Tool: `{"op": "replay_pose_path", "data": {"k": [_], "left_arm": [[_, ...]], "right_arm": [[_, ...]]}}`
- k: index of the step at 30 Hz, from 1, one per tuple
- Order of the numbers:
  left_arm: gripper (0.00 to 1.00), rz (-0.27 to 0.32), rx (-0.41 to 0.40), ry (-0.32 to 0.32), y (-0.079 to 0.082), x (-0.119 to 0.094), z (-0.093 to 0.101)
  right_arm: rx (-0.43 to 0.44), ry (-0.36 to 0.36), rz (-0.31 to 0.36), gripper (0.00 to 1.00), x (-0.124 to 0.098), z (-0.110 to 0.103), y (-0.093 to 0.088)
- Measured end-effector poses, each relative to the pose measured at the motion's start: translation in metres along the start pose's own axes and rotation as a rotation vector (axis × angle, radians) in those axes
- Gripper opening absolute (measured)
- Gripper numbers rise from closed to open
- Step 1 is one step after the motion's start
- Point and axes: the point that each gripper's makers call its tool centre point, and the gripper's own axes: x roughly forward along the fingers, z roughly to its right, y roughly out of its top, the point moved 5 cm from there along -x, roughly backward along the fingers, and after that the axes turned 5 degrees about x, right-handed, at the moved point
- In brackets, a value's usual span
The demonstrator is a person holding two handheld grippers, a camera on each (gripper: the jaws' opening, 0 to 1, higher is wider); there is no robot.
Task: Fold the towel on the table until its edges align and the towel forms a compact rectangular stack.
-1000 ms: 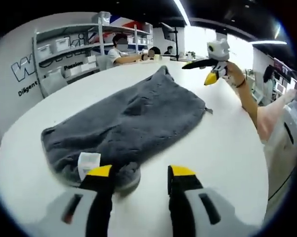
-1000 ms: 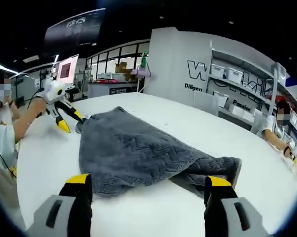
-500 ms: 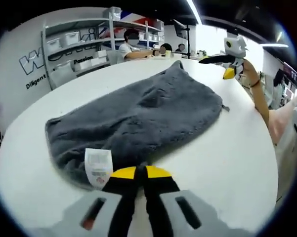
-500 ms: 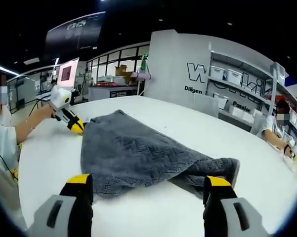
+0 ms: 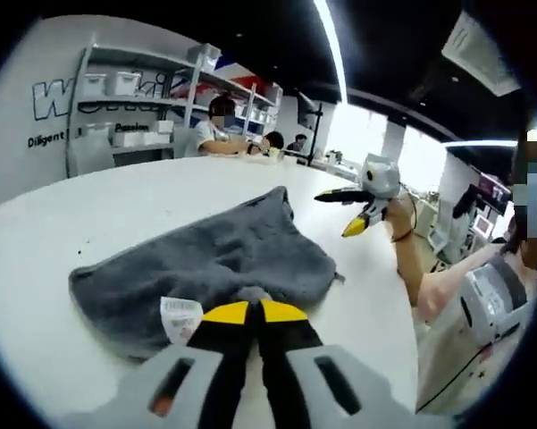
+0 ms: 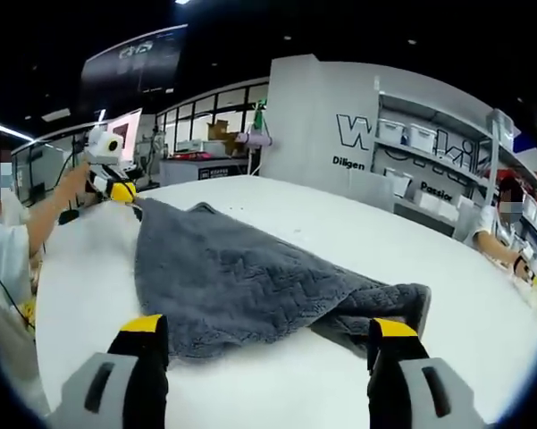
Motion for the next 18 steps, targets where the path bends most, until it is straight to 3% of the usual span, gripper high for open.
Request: {"op": "replay_pose_path", "data": {"k": [3,6,7,10,12,15,18], "left_arm": [[0.04,0.013,0.019,0.016,0.014,-0.017,-0.008],[0.04,0.142,-0.014,-0.005,0.034,-0.038,-0.013],[0.04,0.177,-0.018,0.026,0.038,-0.046,-0.019],[0.05,0.198,0.015,0.126,0.037,-0.068,-0.03],[0.05,0.165,0.047,0.129,0.029,-0.077,-0.027],[0.05,0.065,0.099,0.135,0.009,-0.087,-0.02],[0.05,-0.087,0.134,0.167,-0.022,-0.095,-0.019]], "right_arm": [[0.004,0.0,0.001,0.97,-0.001,0.0,0.0],[0.002,0.001,0.004,0.97,-0.002,0.001,0.0],[0.002,0.002,0.006,0.97,-0.002,0.001,0.001],[0.002,0.001,0.012,0.97,-0.004,0.001,0.002],[0.003,0.001,0.013,0.97,-0.004,0.002,0.002],[0.004,0.0,0.009,0.97,-0.004,0.003,0.001],[-0.002,-0.002,0.006,0.97,-0.003,0.002,0.001]]}}
